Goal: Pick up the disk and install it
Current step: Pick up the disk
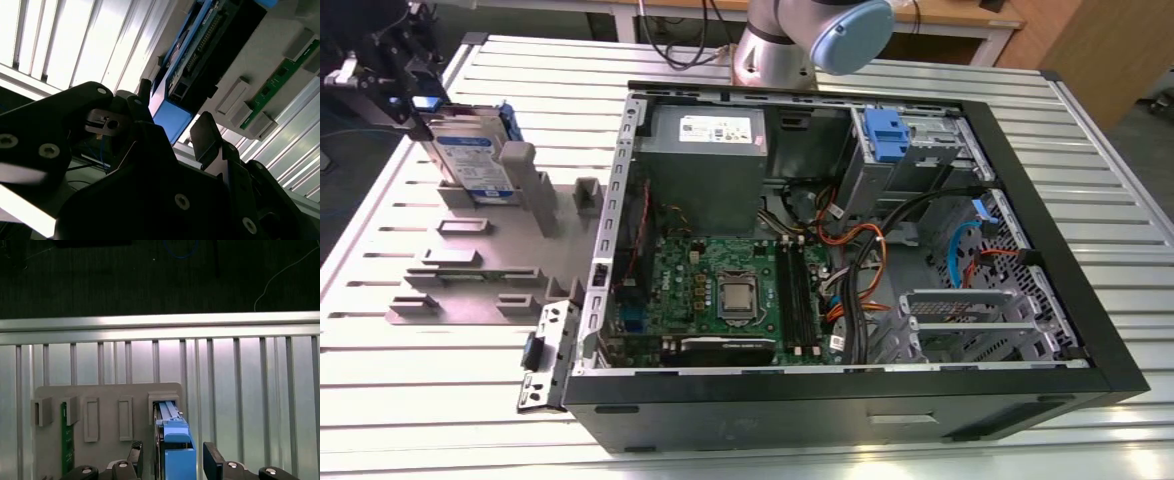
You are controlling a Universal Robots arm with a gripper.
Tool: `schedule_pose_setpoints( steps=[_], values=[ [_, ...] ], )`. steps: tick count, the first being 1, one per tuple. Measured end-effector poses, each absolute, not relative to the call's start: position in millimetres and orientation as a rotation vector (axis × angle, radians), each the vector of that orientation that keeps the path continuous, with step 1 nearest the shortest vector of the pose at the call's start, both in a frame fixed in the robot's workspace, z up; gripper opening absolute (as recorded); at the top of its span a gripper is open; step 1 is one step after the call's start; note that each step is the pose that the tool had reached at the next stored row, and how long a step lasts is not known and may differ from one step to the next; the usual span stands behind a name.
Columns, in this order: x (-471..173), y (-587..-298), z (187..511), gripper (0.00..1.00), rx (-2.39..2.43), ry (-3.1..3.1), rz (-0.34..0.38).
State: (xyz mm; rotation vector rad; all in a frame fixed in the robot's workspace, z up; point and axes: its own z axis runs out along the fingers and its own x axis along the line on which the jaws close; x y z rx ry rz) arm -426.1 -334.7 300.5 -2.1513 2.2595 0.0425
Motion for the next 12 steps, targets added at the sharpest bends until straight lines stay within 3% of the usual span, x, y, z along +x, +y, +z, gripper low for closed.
schedule_pose_setpoints(
  steps=[8,9,12],
  values=[
    [-426.1,-334.7,298.3,0.58,-2.151,2.26,0.043],
    [-426.1,-334.7,298.3,0.51,-2.151,2.26,0.043],
    [-426.1,-334.7,298.3,0.51,-2.151,2.26,0.043]
  ],
)
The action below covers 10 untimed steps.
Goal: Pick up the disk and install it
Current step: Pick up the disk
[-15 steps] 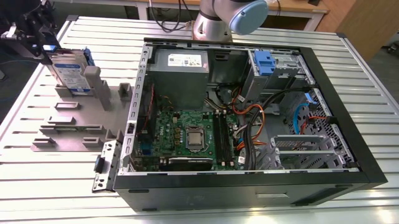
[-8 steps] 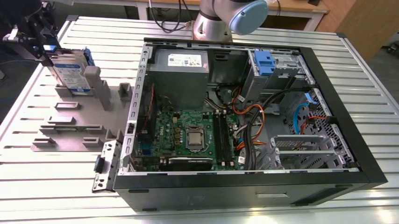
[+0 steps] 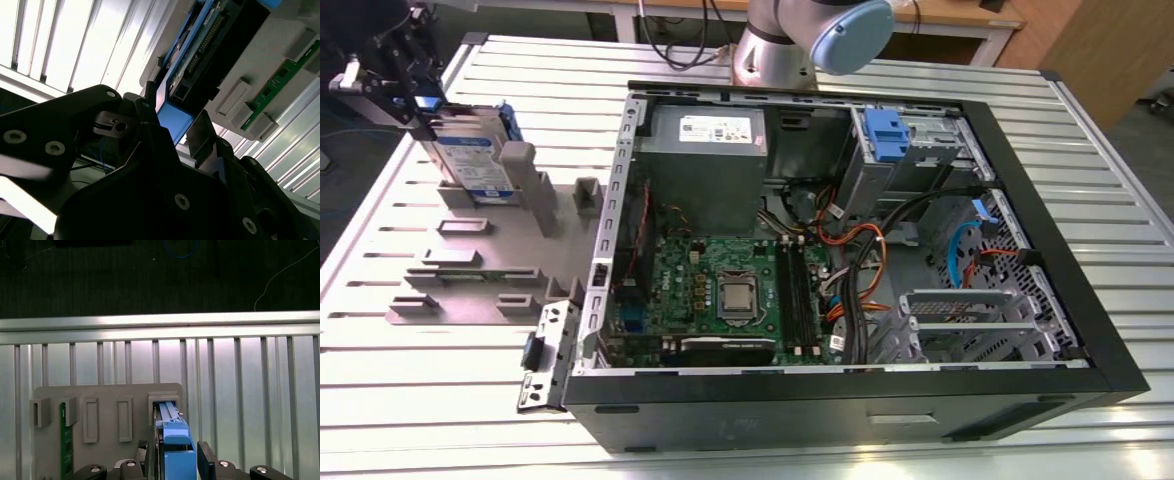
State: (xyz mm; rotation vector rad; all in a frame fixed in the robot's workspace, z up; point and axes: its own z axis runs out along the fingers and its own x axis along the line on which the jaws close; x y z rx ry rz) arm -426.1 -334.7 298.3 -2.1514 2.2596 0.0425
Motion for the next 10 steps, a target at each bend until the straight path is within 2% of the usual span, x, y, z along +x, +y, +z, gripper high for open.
schedule_pose_setpoints(
  steps=[10],
  values=[
    [-426.4,-333.0,293.8,0.51,-2.143,2.27,0.044]
  ],
)
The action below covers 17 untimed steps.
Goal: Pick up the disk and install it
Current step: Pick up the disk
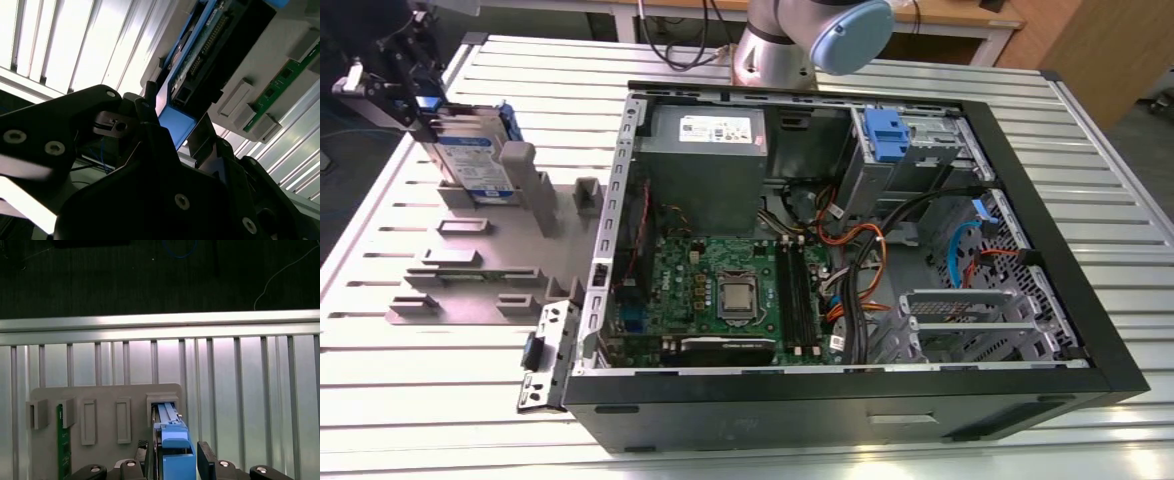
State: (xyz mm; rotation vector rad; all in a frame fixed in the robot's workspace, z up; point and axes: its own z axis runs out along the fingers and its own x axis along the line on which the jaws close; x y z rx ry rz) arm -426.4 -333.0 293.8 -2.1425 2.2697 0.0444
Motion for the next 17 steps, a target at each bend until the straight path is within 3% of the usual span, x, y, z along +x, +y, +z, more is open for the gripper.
schedule_pose_setpoints(
  steps=[17],
  values=[
    [-426.7,-332.6,292.6,0.51,-2.136,2.286,0.056]
  ],
)
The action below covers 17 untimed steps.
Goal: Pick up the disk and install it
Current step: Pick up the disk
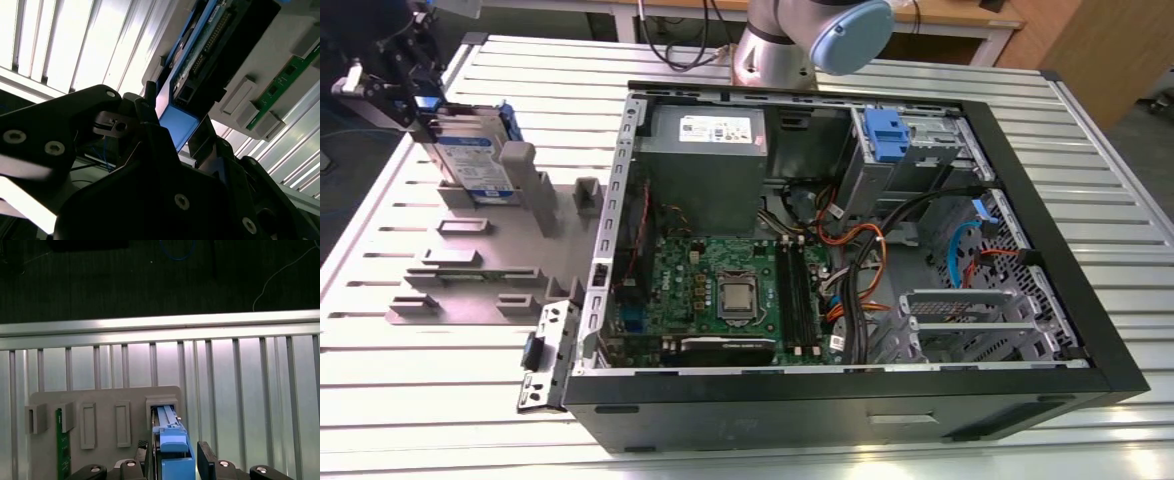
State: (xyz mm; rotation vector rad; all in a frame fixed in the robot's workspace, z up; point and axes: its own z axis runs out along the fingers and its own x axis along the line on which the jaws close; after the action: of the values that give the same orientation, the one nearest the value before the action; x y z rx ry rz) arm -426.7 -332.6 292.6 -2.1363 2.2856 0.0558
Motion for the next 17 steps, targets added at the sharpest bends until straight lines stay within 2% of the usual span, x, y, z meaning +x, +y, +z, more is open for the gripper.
schedule_pose_setpoints(
  steps=[17],
  values=[
    [-426.6,-333.1,288.9,0.51,-2.157,2.266,0.056]
  ],
)
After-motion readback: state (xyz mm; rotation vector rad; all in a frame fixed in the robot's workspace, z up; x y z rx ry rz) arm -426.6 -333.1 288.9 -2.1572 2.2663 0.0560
